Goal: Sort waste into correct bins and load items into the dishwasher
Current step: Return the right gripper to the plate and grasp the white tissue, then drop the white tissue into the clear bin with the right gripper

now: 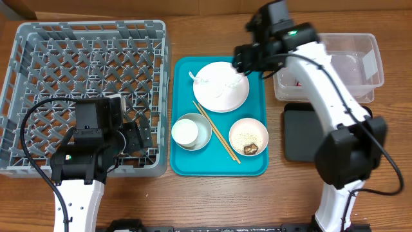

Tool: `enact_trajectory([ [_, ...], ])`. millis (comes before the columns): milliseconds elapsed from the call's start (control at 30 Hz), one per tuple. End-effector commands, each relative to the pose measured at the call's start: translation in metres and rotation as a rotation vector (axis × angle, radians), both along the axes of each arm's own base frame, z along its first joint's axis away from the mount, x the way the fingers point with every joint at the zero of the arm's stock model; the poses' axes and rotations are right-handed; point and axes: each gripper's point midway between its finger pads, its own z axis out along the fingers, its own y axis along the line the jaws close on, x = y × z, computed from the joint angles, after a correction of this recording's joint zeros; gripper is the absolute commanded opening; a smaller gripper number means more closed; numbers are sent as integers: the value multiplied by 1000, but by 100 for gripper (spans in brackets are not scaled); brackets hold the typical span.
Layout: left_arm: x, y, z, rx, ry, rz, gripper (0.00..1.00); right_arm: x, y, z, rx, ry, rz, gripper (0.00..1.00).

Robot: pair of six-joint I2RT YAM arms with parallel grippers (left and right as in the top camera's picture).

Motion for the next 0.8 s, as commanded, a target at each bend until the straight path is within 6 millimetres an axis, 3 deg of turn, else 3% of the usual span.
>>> enact_trajectory([
  [0, 4, -3, 10, -7, -29, -8, 100, -1, 24, -39, -45, 41, 56, 75],
  [167, 4, -3, 10, -8, -29, -8, 100, -7, 50, -77, -60, 95, 61, 77],
  [333, 4, -3, 10, -8, -28, -8, 100, -6, 58, -112, -80, 145, 0, 76],
  [467, 4, -3, 10, -8, -28, -8, 100, -5, 61, -128, -82, 163, -24, 69],
  [500, 4, -3, 10, -8, -29, -8, 100, -4, 61, -129, -80, 162, -24, 65],
  [600, 4, -4, 10, -11, -28, -9, 100, -4, 61, -130, -81, 163, -25, 34],
  [700, 4, -4, 10, -11, -28, -9, 100, -9, 59, -130, -92, 183, -24, 9],
  [767, 4, -3, 10, -10, -29, -9, 100, -11, 54, -127, -101, 201, -30, 4],
])
